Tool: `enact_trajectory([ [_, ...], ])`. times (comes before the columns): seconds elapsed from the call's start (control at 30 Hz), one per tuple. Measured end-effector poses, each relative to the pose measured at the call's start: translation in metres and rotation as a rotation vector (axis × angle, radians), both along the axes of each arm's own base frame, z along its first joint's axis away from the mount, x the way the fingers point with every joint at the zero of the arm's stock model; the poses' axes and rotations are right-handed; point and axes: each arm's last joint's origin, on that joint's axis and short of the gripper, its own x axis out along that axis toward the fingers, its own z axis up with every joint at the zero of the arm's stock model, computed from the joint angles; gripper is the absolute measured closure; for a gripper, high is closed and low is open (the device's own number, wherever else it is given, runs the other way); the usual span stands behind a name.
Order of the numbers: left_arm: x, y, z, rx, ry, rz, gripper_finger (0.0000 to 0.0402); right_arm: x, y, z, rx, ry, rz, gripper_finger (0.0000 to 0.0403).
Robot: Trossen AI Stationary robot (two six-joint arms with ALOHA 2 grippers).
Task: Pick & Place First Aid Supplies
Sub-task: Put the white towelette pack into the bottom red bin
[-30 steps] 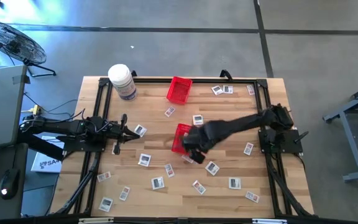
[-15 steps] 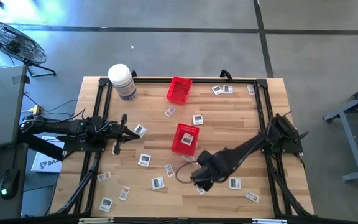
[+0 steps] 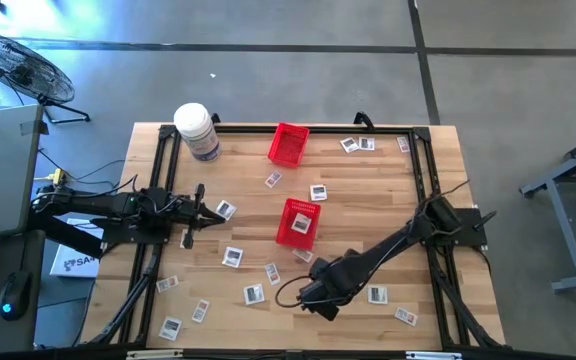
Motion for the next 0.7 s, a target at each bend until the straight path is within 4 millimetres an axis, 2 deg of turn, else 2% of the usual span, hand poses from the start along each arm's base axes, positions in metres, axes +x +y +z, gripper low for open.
enact_trajectory([
  [0.2, 0.000, 0.000, 0.000, 0.000, 0.000, 0.000, 0.0380, -0.007, -0.004, 0.000, -0.061, 0.068, 0.058, 0.0334],
  [0.33, 0.000, 0.000, 0.000, 0.000, 0.000, 0.000, 0.0380, -0.006, 0.000, -0.002, -0.065, 0.026, 0.112, 0.0361],
  [0.5, 0.000, 0.000, 0.000, 0.000, 0.000, 0.001, 0.0380, -0.023, -0.004, -0.027, -0.025, 0.072, 0.075, 0.0399],
  [0.6, 0.000, 0.000, 0.000, 0.000, 0.000, 0.000, 0.0380, -0.026, -0.007, -0.045, 0.024, 0.023, 0.037, 0.0398],
  [0.7, 0.000, 0.000, 0.000, 0.000, 0.000, 0.001, 0.0380, -0.025, -0.014, -0.051, 0.035, -0.063, 0.032, 0.0400],
])
